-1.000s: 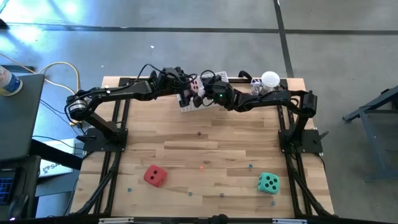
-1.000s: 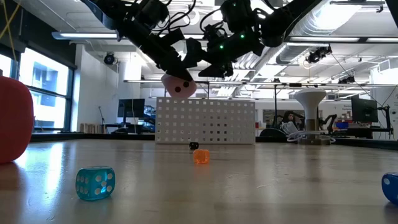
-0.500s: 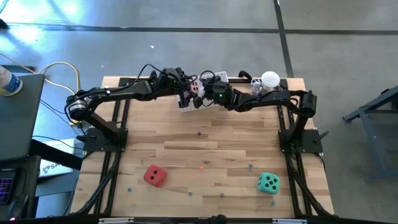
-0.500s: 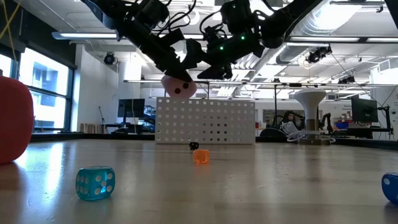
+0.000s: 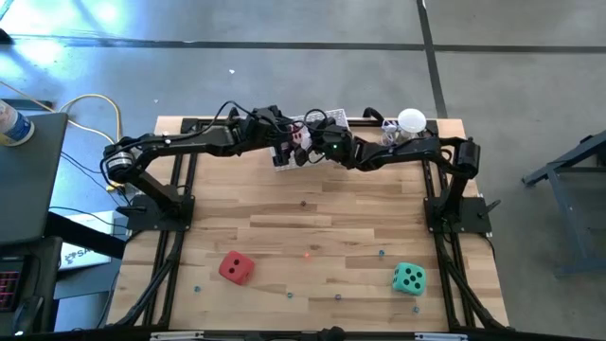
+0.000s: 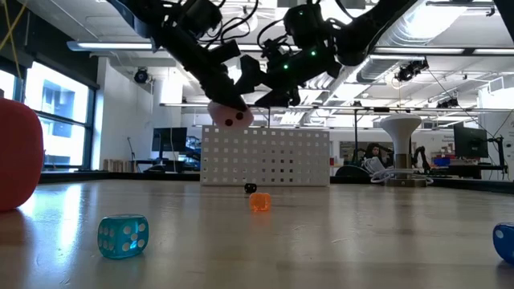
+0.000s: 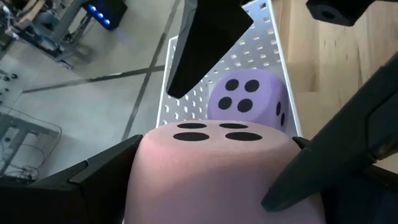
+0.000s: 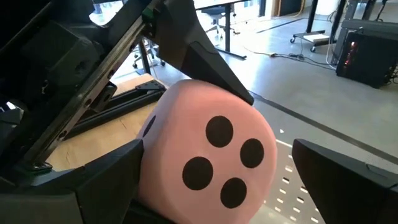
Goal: Pick & Place Dice
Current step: Put the large pink dice into the white bin
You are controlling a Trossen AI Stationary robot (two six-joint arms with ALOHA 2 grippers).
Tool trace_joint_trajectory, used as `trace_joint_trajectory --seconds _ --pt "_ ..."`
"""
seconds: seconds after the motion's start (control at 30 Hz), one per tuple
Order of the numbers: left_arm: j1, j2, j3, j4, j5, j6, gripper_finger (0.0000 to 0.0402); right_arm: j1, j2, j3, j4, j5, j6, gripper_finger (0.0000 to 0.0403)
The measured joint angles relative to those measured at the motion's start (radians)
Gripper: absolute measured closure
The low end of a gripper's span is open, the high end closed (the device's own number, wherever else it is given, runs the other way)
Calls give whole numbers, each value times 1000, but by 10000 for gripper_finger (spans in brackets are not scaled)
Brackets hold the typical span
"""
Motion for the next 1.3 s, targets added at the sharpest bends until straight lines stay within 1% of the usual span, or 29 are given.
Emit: trace_joint_trajectory --seconds 0.07,0.37,0.57,0.67,1.1,1.3 --pt "0 5 0 7 -2 -22 16 0 0 0 -3 2 0 3" --pt "-3 5 0 8 -28 -26 16 1 0 1 -1 5 0 3" --pt "-2 5 0 21 -9 -30 16 -7 -2 4 -60 40 22 3" --pt "-2 5 0 20 -9 -32 16 -12 -2 4 -75 37 42 3" --pt "-2 6 -1 24 -1 -53 16 -13 -3 4 -91 43 41 3" --pt "-2 6 -4 19 -2 -51 16 -23 17 6 -98 37 63 3"
